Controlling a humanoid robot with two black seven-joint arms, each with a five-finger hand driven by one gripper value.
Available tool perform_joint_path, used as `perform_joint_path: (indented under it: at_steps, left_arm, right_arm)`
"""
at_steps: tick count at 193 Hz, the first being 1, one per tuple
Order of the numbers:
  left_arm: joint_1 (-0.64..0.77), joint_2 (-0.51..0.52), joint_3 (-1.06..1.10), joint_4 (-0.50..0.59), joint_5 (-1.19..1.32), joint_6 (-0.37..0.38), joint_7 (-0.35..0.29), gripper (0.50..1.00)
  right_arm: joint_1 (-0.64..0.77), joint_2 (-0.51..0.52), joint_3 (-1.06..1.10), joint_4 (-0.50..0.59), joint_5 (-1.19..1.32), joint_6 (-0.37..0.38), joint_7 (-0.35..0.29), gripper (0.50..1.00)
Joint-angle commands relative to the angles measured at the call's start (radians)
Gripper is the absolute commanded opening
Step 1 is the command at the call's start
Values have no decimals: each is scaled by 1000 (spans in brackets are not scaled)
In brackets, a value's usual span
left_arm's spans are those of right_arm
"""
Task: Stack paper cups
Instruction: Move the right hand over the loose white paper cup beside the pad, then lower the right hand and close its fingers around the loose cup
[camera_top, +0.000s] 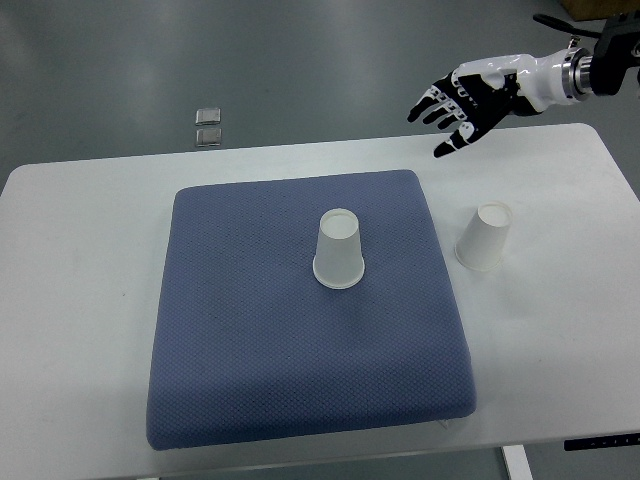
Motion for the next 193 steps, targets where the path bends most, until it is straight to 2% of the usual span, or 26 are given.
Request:
perform_joint_path:
  at_steps: [1, 18, 36, 69, 93, 107, 138, 172, 193]
  left_arm:
    - [-1, 0, -1, -2, 1, -1, 0, 1000]
    - [-1, 0, 1, -8, 1, -1, 0, 1000]
    - [-4, 0, 1, -12, 1, -1, 0, 1000]
    - [-4, 0, -2, -15, 3, -1, 0, 1000]
    - [-4, 0, -2, -28, 1, -1, 0, 1000]
    - [-4, 0, -1, -28, 1, 0, 0, 1000]
    - [-4, 0, -1, -26, 1, 0, 0, 1000]
    - [-4, 0, 1, -25, 1, 2, 9, 1000]
    - [-4, 0, -1, -23, 1, 2, 29, 1000]
  right_arm:
    - [124, 85, -181, 25, -52, 18, -86, 924]
    - [205, 128, -283, 65, -56, 38, -106, 926]
    - [308, 151, -344, 118, -59, 121, -130, 926]
    - [449, 156, -389, 210, -59, 121, -150, 926]
    - [556, 150, -393, 319, -53, 121, -149, 926]
    - [581, 140, -392, 348, -52, 121, -149, 926]
    - [541, 144, -393, 322, -50, 121, -149, 924]
    - [369, 160, -395, 267, -32, -78, -153, 921]
    - [269, 194, -395, 209, 28, -161, -167, 921]
